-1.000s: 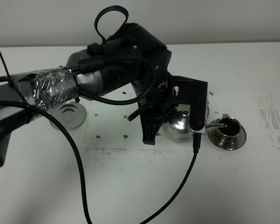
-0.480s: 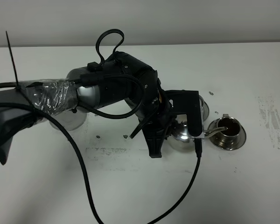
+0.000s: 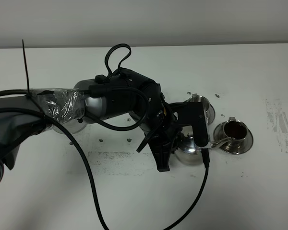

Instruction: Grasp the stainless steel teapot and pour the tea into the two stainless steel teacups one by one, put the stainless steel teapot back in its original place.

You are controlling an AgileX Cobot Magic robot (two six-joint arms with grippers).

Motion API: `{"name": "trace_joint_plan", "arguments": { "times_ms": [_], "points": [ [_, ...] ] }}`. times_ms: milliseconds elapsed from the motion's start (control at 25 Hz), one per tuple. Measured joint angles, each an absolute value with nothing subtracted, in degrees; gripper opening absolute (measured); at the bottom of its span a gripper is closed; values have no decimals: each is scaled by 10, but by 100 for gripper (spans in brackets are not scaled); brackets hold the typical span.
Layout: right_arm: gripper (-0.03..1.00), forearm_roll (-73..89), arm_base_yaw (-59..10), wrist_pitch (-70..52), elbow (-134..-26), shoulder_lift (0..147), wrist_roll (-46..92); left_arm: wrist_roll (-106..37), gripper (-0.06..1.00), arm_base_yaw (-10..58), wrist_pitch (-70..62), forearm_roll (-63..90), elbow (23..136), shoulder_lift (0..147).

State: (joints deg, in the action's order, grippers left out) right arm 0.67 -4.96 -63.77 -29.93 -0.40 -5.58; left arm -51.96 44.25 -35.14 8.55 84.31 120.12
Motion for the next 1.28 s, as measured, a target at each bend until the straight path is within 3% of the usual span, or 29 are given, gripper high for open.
{"name": "trace_joint_plan", "arguments": {
  "times_ms": [200, 600, 1280],
  "points": [
    [22, 7, -50, -638, -299, -4, -56, -513, 19, 441, -370, 62, 853, 1169],
    [22, 7, -50, -638, -299, -4, -56, -494, 19, 408, -476, -109, 1016, 1175],
    [22, 7, -50, -638, -299, -4, -56, -686, 19, 380, -635, -178, 1256, 1338]
  ]
}}
